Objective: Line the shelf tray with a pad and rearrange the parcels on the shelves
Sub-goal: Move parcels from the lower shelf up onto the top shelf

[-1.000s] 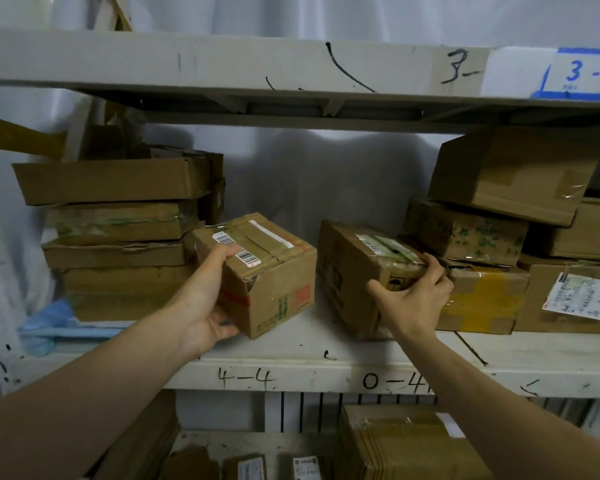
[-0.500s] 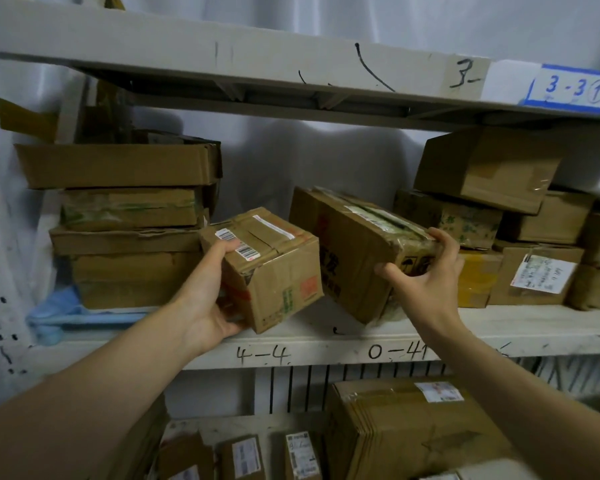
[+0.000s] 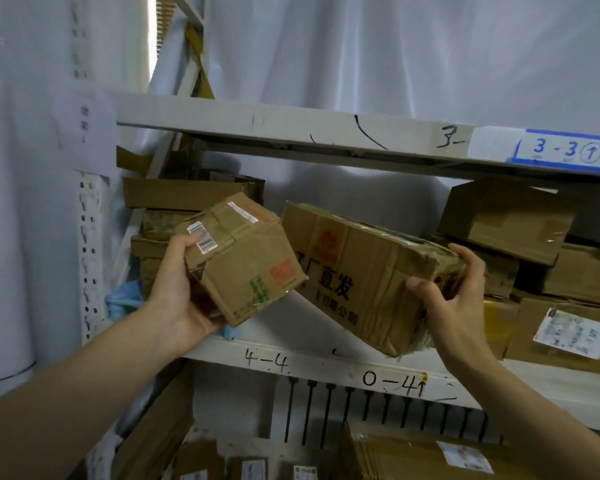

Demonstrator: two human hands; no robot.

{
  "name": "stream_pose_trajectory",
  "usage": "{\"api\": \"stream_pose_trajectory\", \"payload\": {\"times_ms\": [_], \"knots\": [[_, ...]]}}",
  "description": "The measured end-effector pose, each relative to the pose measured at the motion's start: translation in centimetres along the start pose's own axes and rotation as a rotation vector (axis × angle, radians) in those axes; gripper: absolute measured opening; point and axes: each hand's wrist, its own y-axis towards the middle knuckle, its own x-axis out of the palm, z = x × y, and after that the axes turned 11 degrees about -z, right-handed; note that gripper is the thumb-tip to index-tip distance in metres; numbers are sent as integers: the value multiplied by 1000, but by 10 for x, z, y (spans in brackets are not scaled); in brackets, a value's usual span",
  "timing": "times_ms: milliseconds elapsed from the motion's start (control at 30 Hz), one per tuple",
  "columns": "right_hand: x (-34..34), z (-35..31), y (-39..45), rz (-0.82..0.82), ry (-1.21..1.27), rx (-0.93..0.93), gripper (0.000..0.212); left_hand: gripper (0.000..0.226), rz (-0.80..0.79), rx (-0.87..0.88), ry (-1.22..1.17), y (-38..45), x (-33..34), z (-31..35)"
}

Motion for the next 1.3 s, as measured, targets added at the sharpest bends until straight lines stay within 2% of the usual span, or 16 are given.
{"api": "stream_pose_trajectory", "payload": {"times_ms": [233,433,567,733,833,933,1067,1300], "knots": [[-10,-38,-5,-155,104,-170,90,61,13,193,-137,-48,7,21],[-2,-76,2,-205,203,-309,88,60,-6,340,-180,-81,27,58],[7,-110,14,-149,261,-393,90,57,-32,430,-158,-96,33,86],[27,-154,36,-56,305,-491,78,61,-74,515,-115,-103,44,128],[47,-182,50,-3,292,-522,85,64,-82,525,-107,-96,49,151],[71,-209,69,53,258,-509,94,65,-56,497,-93,-82,53,171],[116,-238,110,127,199,-459,90,63,-48,494,-83,-61,50,204],[200,-276,183,166,-108,-321,97,56,-50,543,34,-24,33,265]]}}
